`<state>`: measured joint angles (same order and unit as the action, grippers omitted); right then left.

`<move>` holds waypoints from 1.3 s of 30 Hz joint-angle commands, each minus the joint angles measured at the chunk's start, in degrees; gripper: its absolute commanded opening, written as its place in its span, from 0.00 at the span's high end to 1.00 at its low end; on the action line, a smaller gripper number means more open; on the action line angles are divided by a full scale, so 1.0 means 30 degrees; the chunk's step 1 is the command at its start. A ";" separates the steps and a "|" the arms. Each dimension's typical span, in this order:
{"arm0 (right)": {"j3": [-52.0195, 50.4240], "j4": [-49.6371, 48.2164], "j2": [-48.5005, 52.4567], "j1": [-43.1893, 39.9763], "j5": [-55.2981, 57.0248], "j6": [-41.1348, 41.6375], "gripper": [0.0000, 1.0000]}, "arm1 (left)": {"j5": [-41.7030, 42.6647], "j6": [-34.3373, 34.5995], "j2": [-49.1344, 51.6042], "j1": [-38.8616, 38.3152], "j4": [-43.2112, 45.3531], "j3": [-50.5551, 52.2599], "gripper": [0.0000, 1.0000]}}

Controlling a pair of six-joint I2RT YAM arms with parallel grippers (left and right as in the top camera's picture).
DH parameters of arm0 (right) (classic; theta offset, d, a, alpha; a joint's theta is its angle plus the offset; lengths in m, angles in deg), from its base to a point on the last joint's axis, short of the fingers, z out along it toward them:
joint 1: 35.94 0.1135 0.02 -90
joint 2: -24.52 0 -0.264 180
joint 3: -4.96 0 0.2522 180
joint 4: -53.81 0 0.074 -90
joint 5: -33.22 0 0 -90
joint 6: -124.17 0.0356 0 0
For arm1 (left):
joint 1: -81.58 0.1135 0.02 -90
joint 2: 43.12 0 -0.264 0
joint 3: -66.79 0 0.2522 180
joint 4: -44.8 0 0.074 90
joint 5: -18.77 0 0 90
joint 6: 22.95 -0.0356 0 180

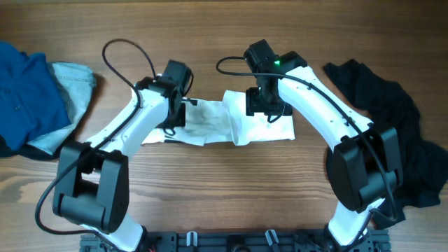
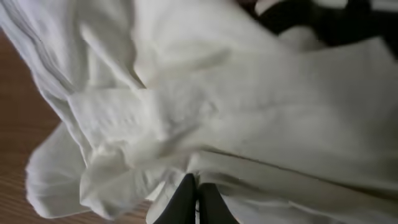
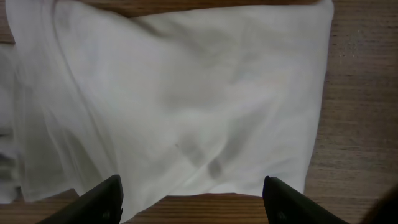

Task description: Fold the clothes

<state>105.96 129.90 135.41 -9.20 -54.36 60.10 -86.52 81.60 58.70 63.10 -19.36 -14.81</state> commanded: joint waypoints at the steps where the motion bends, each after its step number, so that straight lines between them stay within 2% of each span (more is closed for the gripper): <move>1: 0.0131 0.0044 -0.0160 0.0022 0.0051 0.0350 0.27 | -0.0860 0.0313 -0.0160 0.0036 0.0248 -0.0619 0.96; 9: 0.0131 0.0182 -0.0160 0.0022 0.0058 0.0342 0.27 | -0.0867 0.0313 0.0066 0.0801 0.0415 0.0954 0.94; 12: 0.0131 0.0182 -0.0160 0.0022 0.0058 0.0350 0.27 | -0.0852 0.0328 0.0066 0.1501 0.0670 0.1690 0.85; 15: 0.0131 0.0182 -0.0160 0.0022 0.0058 0.0350 0.27 | -0.0852 0.0321 0.0051 0.1756 0.0634 0.1654 0.83; 16: 0.0131 0.0189 -0.0160 0.0022 0.0058 0.0342 0.27 | -0.0852 0.0321 0.0022 0.1756 0.0481 0.1566 0.79; 17: 0.0131 0.0189 -0.0160 0.0022 0.0058 0.0342 0.28 | -0.0860 0.0321 -0.0036 0.1756 0.0168 0.1406 0.69; 18: 0.0131 0.0189 -0.0160 0.0022 0.0058 0.0342 0.27 | -0.0882 0.0321 -0.0087 0.1763 -0.0189 0.1224 0.52; 20: 0.0131 0.0189 -0.0160 0.0022 0.0066 0.0342 0.27 | -0.0933 0.0321 -0.0342 0.2208 -0.1297 0.0670 0.43; 24: 0.0131 0.0182 -0.0160 0.0015 0.0277 0.0189 0.27 | -0.0758 0.0546 -0.0918 0.3315 -0.1756 -0.0168 0.32; 28: 0.0131 0.0087 -0.0160 0.0015 0.0277 -0.0146 0.27 | 0.2368 0.0590 -0.1617 0.4794 -0.0248 -0.0277 0.07; 33: 0.0131 0.0007 -0.0160 0.0015 0.0350 -0.0160 0.27 | 0.4539 0.0328 -0.1464 0.6776 0.0058 -0.0255 0.01; 36: 0.0131 -0.0117 -0.0160 0.0015 0.0342 -0.0153 0.26 | 0.7745 -0.1625 -0.1450 0.7388 0.0372 -0.0248 0.00; 39: 0.0131 -0.0102 -0.0160 0.0015 0.0342 -0.0153 0.26 | 0.8094 -0.3330 -0.1362 0.7380 0.0415 -0.0248 0.00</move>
<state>105.96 129.68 135.41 -9.20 -54.32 59.86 -68.07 78.89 55.07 85.02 -18.37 -14.78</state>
